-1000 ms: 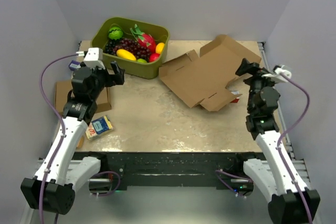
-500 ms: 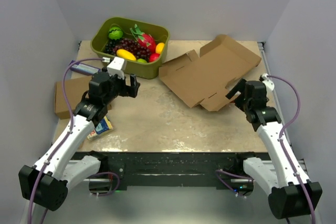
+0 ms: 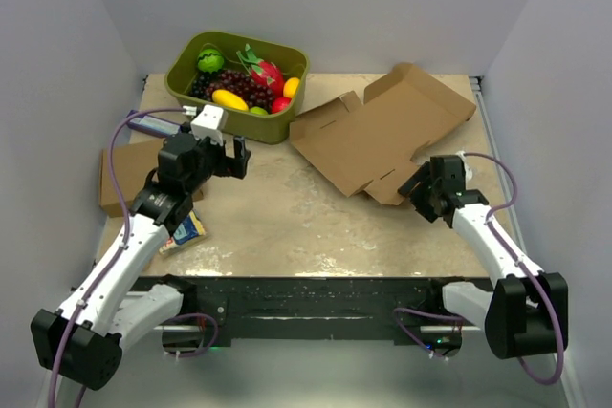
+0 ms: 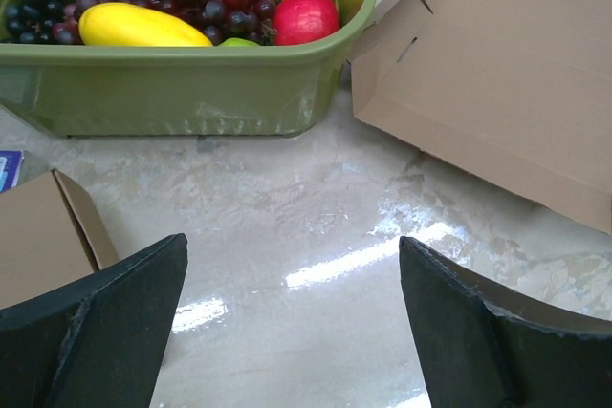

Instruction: Fold the paper box

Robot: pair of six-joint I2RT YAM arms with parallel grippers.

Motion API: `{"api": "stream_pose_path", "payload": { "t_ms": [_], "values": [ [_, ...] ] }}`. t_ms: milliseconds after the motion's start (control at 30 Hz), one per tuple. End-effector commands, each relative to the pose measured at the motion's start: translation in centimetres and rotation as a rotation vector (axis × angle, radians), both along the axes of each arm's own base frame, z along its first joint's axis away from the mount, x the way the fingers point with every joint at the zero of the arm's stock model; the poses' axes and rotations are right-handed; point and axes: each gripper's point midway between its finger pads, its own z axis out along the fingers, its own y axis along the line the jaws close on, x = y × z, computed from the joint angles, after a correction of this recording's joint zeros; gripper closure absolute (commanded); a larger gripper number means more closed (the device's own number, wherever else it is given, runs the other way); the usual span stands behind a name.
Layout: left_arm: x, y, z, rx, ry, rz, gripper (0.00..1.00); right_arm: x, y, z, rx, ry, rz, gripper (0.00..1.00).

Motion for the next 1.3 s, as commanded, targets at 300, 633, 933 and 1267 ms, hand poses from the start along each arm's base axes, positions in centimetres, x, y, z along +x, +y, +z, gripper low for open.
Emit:
{"api": "stream_pose_path", "payload": {
  "t_ms": [300, 633, 933, 1267],
  "values": [
    [0.0, 0.6, 1.4, -0.008, -0.055, 0.028, 0.03, 2.9, 0.7, 5.7, 0.115, -0.339, -0.061, 1.0],
    [0.6, -1.7, 1.2, -0.057, -0.04, -0.067, 0.0, 3.4, 0.0, 20.3, 0.006, -0.771, 0.039, 1.0],
    [0.7, -4.1, 7.1, -0.147, -0.061, -0.164, 0.0, 0.5, 3.1, 36.1, -0.098, -1.13, 0.337, 1.0],
    [-1.8, -6.2, 14.3, -0.221, -0.252, -0.347, 0.0, -4.2, 9.9, 39.7, -0.01, -1.306, 0.841, 1.0]
  ]
}}
